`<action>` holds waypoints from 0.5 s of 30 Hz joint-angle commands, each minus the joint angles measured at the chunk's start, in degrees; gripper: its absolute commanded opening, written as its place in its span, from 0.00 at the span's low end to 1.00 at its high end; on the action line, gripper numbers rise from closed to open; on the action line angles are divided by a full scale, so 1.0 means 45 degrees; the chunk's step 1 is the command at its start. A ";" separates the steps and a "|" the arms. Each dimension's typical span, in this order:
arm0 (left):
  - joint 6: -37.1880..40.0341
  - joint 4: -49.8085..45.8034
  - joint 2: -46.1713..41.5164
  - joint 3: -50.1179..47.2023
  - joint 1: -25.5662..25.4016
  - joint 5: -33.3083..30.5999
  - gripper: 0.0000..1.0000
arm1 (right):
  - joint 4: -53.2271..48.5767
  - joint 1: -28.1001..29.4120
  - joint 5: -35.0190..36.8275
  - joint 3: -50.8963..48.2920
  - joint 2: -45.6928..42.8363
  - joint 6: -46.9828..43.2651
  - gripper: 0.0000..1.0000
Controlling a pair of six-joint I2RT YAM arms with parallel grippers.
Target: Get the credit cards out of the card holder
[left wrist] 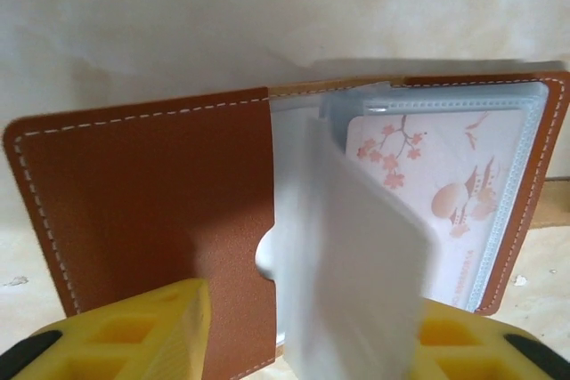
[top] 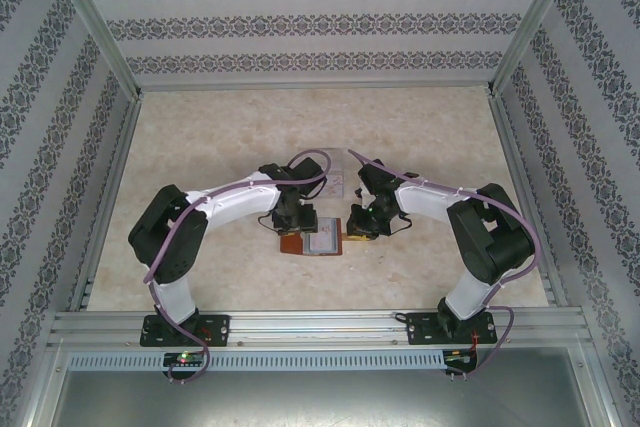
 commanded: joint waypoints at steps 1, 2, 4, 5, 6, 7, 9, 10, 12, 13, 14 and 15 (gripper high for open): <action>0.0129 -0.0637 -0.0642 0.0408 -0.0154 -0.0436 0.39 | -0.0099 0.0193 0.0179 -0.0323 0.0405 -0.0103 0.18; 0.0158 -0.0577 -0.0663 0.0389 -0.0164 -0.0402 0.36 | -0.0104 0.0193 0.0171 -0.0309 0.0407 -0.0104 0.18; 0.0178 -0.0463 -0.0663 0.0397 -0.0164 -0.0293 0.30 | -0.0119 0.0214 0.0176 -0.0290 0.0405 -0.0104 0.18; 0.0163 -0.0333 -0.0644 0.0360 -0.0154 -0.0148 0.27 | -0.0119 0.0212 0.0186 -0.0289 0.0405 -0.0104 0.18; 0.0169 -0.0177 -0.0643 0.0324 -0.0154 0.0020 0.24 | -0.0136 0.0213 0.0187 -0.0272 0.0405 -0.0097 0.18; 0.0144 0.0065 -0.0653 0.0254 -0.0159 0.0239 0.21 | -0.0138 0.0212 0.0187 -0.0270 0.0407 -0.0115 0.19; 0.0057 0.0616 -0.0702 0.0092 -0.0157 0.0691 0.16 | -0.0138 0.0212 0.0195 -0.0270 0.0395 -0.0113 0.18; 0.0006 0.0916 -0.0730 0.0000 -0.0154 0.0911 0.14 | -0.0152 0.0230 0.0212 -0.0260 0.0405 -0.0117 0.19; -0.0121 0.1434 -0.0798 -0.0153 -0.0154 0.1284 0.11 | -0.0158 0.0236 0.0207 -0.0270 0.0405 -0.0141 0.18; -0.0167 0.1521 -0.0782 -0.0139 -0.0149 0.1376 0.11 | -0.0139 0.0232 0.0217 -0.0270 0.0422 -0.0137 0.18; -0.0154 0.1553 -0.0746 -0.0116 -0.0154 0.1459 0.10 | -0.0123 0.0232 0.0217 -0.0289 0.0449 -0.0131 0.18; -0.0154 0.1599 -0.0745 -0.0119 -0.0151 0.1529 0.10 | -0.0122 0.0233 0.0207 -0.0289 0.0463 -0.0141 0.18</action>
